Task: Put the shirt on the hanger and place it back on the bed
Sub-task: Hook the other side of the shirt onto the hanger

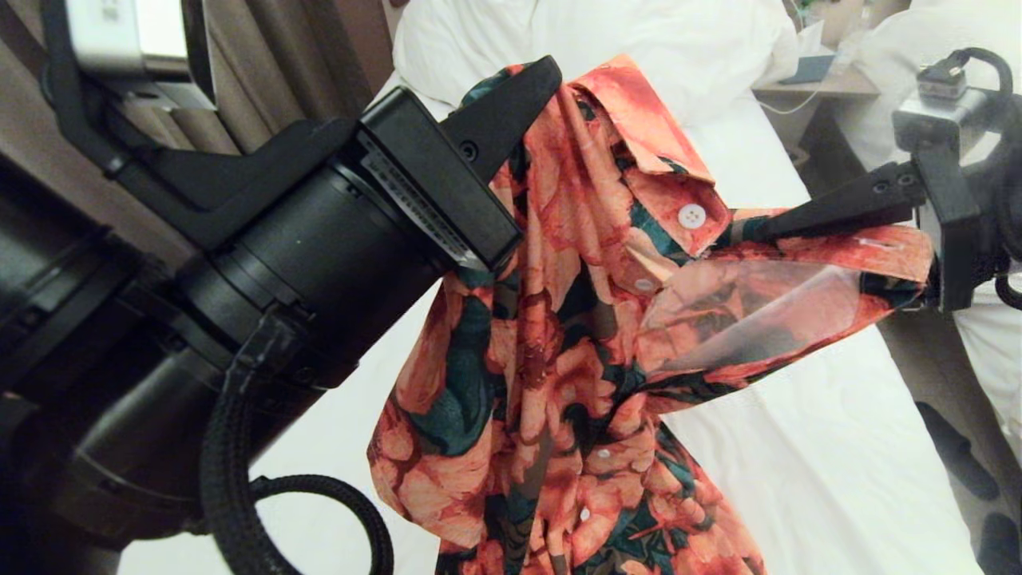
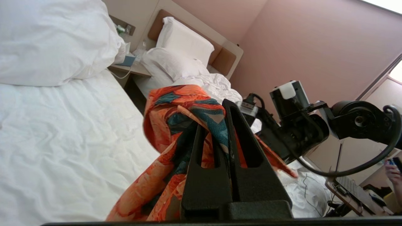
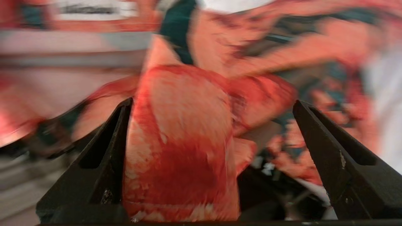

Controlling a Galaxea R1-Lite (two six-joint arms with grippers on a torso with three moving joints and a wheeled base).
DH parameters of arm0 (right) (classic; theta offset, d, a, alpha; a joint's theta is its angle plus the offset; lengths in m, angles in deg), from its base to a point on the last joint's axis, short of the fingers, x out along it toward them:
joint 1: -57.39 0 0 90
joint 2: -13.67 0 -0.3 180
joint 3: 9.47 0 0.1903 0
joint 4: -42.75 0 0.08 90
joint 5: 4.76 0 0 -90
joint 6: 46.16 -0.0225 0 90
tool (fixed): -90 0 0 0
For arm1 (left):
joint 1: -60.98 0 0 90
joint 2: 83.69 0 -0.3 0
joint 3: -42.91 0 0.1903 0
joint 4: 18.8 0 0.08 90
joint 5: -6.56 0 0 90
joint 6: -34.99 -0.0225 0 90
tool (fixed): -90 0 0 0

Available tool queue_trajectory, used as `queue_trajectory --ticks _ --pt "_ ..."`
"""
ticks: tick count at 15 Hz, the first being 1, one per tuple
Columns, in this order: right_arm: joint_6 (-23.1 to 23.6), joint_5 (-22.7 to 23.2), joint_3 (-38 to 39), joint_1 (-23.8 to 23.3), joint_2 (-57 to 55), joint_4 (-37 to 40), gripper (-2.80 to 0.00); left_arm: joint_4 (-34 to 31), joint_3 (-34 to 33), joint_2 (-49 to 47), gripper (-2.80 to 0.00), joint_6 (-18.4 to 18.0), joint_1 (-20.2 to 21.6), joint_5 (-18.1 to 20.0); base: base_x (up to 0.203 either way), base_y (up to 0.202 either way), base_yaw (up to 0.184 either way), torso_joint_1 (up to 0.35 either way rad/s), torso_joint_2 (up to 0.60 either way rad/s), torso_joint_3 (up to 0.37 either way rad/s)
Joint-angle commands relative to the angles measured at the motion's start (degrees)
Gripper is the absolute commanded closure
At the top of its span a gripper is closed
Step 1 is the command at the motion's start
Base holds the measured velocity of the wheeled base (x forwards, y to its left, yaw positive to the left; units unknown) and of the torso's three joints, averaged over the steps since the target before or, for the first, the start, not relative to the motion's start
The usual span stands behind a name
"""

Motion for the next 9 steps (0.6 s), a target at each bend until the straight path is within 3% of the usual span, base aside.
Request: queue_trajectory --ticks 1,4,9 --pt "-0.35 2.42 0.01 -0.62 0.72 0.19 -2.8 0.38 0.0 0.02 0.0 0.1 0.0 -0.06 0.0 0.0 0.0 0.0 0.0 0.0" --pt "-1.21 5.89 0.07 -0.61 0.8 -2.19 -2.8 0.38 0.0 0.02 0.0 0.1 0.0 -0.06 0.0 0.0 0.0 0.0 0.0 0.0" --pt "-9.55 10.28 0.45 -1.41 3.17 -13.17 -2.8 0.38 0.0 0.19 0.0 0.1 0.0 -0.06 0.0 0.0 0.0 0.0 0.0 0.0"
